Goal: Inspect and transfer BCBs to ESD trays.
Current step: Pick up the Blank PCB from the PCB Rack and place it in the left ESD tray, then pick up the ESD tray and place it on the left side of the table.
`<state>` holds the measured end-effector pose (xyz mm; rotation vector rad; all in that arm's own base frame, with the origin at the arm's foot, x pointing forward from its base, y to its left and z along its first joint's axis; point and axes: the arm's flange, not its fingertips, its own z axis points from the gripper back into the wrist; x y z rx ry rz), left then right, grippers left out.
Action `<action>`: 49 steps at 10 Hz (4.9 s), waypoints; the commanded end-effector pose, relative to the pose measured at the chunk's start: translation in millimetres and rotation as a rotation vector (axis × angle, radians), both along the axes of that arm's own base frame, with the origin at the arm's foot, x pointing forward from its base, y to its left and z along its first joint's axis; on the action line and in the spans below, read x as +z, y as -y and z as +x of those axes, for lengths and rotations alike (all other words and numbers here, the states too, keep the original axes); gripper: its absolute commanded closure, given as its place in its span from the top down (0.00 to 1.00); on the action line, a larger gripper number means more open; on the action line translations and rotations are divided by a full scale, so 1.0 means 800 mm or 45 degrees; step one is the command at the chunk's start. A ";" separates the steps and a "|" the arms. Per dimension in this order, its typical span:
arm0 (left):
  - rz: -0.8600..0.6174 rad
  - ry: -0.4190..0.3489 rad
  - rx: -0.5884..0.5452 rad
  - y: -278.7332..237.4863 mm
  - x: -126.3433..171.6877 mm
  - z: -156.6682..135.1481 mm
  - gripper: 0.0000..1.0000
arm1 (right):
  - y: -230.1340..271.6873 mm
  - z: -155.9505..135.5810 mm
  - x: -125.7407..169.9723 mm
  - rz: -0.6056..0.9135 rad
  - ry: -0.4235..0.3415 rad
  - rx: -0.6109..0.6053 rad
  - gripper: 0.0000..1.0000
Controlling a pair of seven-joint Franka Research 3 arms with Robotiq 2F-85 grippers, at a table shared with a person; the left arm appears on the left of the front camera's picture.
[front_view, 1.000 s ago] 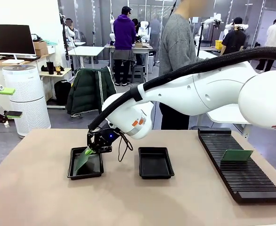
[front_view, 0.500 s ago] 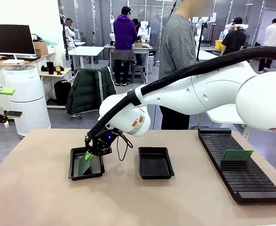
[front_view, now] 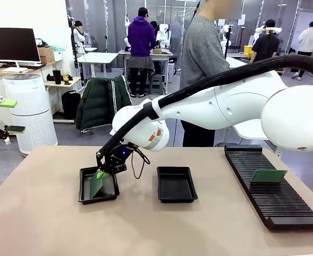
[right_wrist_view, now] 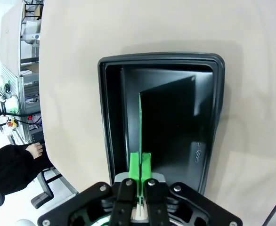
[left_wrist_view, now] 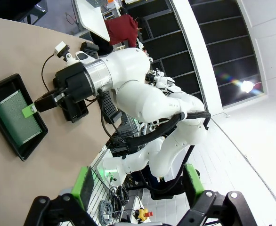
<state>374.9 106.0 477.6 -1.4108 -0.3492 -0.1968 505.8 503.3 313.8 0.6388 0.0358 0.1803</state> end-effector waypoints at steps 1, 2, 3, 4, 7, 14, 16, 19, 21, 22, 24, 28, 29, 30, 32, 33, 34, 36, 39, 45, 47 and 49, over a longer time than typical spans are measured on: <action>-0.003 0.003 0.001 -0.001 0.001 -0.001 1.00 | -0.007 0.001 -0.009 -0.018 0.012 0.008 0.18; -0.003 0.003 0.001 -0.001 0.001 -0.001 1.00 | -0.009 0.001 -0.009 -0.033 0.011 0.008 0.29; -0.003 0.003 0.001 -0.001 0.001 -0.001 1.00 | -0.010 -0.001 -0.007 -0.045 0.014 0.006 0.35; -0.003 0.003 0.001 -0.001 0.001 -0.001 1.00 | -0.012 -0.003 -0.004 -0.066 0.017 0.007 0.47; -0.003 0.003 0.001 -0.001 0.001 -0.001 1.00 | -0.020 -0.011 0.014 -0.152 0.054 -0.006 0.70; -0.003 0.003 0.001 -0.001 0.001 -0.001 1.00 | -0.035 -0.046 0.096 -0.444 0.151 0.018 1.00; -0.003 0.003 0.001 -0.001 0.001 -0.001 1.00 | -0.030 -0.060 0.121 -0.501 0.175 0.016 1.00; -0.003 0.003 0.001 -0.001 0.001 -0.001 1.00 | -0.019 -0.069 0.143 -0.541 0.197 0.012 1.00; -0.003 0.003 0.001 -0.001 0.001 -0.001 1.00 | -0.001 -0.071 0.151 -0.528 0.191 0.005 1.00; -0.003 0.003 0.001 -0.001 0.001 -0.001 1.00 | 0.008 -0.071 0.153 -0.520 0.190 0.000 1.00; -0.003 0.003 0.001 -0.001 0.001 -0.001 1.00 | 0.020 -0.072 0.154 -0.512 0.191 -0.003 1.00; -0.003 0.003 0.001 -0.001 0.001 -0.001 1.00 | 0.011 -0.058 0.158 -0.523 0.192 0.009 1.00; -0.003 0.003 0.001 -0.001 0.001 -0.001 1.00 | 0.011 -0.058 0.158 -0.523 0.192 0.009 1.00; -0.003 0.003 0.001 -0.001 0.001 -0.001 1.00 | 0.011 -0.058 0.158 -0.523 0.192 0.009 1.00; -0.003 0.003 0.001 -0.001 0.001 -0.001 1.00 | 0.011 -0.058 0.158 -0.523 0.192 0.009 1.00; -0.003 0.003 0.001 -0.001 0.001 -0.001 1.00 | 0.011 -0.058 0.158 -0.523 0.192 0.009 1.00; -0.003 0.003 0.001 -0.001 0.001 -0.001 1.00 | 0.011 -0.058 0.158 -0.523 0.192 0.009 1.00; -0.003 0.003 0.001 -0.001 0.001 -0.001 1.00 | 0.011 -0.058 0.158 -0.523 0.192 0.009 1.00; -0.003 0.003 0.001 -0.001 0.001 -0.001 1.00 | 0.011 -0.058 0.158 -0.523 0.192 0.009 1.00; 0.293 -0.114 0.187 0.045 -0.021 0.008 1.00 | 0.068 -0.100 0.205 -0.308 0.257 -0.046 1.00; 0.422 -0.168 0.299 0.072 -0.027 0.006 1.00 | 0.088 -0.102 0.215 -0.258 0.248 -0.021 1.00; 0.580 -0.193 0.364 0.109 -0.033 0.003 1.00 | 0.103 -0.101 0.215 -0.232 0.225 0.010 1.00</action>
